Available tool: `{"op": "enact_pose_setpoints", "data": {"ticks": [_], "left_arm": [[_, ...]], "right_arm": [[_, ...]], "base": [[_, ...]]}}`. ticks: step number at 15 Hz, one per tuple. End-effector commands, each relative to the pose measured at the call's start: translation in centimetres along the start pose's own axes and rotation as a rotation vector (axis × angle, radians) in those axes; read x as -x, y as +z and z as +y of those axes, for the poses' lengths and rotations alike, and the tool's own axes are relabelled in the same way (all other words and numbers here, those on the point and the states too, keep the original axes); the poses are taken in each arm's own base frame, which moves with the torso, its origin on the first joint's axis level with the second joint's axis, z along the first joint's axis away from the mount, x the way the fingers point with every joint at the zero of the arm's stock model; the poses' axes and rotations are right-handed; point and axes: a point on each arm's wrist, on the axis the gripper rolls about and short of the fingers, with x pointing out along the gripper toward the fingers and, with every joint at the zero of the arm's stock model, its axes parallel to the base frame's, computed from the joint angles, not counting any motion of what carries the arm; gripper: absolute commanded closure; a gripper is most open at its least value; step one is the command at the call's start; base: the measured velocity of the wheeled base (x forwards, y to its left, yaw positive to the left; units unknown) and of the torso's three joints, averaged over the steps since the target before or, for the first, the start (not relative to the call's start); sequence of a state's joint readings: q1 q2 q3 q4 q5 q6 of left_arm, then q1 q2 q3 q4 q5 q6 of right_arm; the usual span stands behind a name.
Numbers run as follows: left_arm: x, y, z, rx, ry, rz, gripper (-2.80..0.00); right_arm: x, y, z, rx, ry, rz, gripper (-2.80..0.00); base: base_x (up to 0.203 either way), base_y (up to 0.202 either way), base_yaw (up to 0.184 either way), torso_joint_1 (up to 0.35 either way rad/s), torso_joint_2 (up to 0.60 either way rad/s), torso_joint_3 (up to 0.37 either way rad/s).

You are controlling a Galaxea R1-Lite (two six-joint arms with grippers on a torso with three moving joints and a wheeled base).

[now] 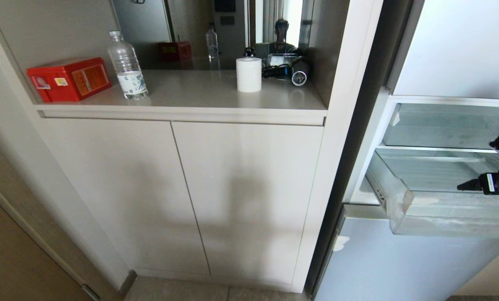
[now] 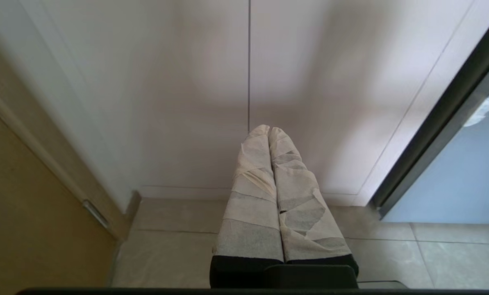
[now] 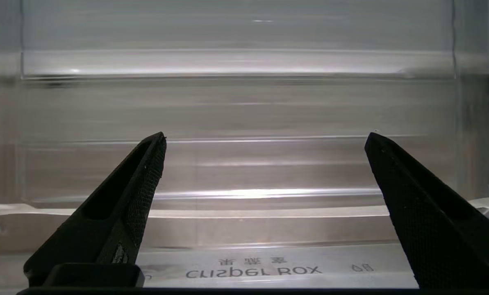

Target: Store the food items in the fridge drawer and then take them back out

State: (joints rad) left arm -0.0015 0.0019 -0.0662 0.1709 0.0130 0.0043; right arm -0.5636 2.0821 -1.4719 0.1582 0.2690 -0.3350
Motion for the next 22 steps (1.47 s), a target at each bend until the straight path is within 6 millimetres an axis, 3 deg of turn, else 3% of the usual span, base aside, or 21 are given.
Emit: {"op": "enact_pose_setpoints", "data": {"ticks": [1,4,11,19,22], "left_arm": [[0.0,0.0,0.0,0.0,0.002,0.001,0.0],[0.0,0.0,0.0,0.0,0.002,0.001,0.0],[0.0,0.0,0.0,0.0,0.002,0.001,0.0],[0.0,0.0,0.0,0.0,0.002,0.001,0.0],[0.0,0.0,0.0,0.0,0.002,0.001,0.0]], "right_arm": [[0.6,0.4,-0.1,0.003,-0.002,-0.019,-2.8],[1.2,0.4,-0.3,-0.003,-0.009,-0.027,-2.8],[6.2,-0.5,-0.7,-0.054,-0.019,0.056,-2.8],[7.3,-1.6,-1.1,-0.104,-0.005,0.153,-2.8],[8.5,-2.1,-1.1,-0.113,-0.001,0.188,-2.8]], "base": [[0.0,0.0,0.0,0.0,0.0,0.0],[0.0,0.0,0.0,0.0,0.0,0.0],[0.0,0.0,0.0,0.0,0.0,0.0],[0.0,0.0,0.0,0.0,0.0,0.0],[0.0,0.0,0.0,0.0,0.0,0.0]]}}
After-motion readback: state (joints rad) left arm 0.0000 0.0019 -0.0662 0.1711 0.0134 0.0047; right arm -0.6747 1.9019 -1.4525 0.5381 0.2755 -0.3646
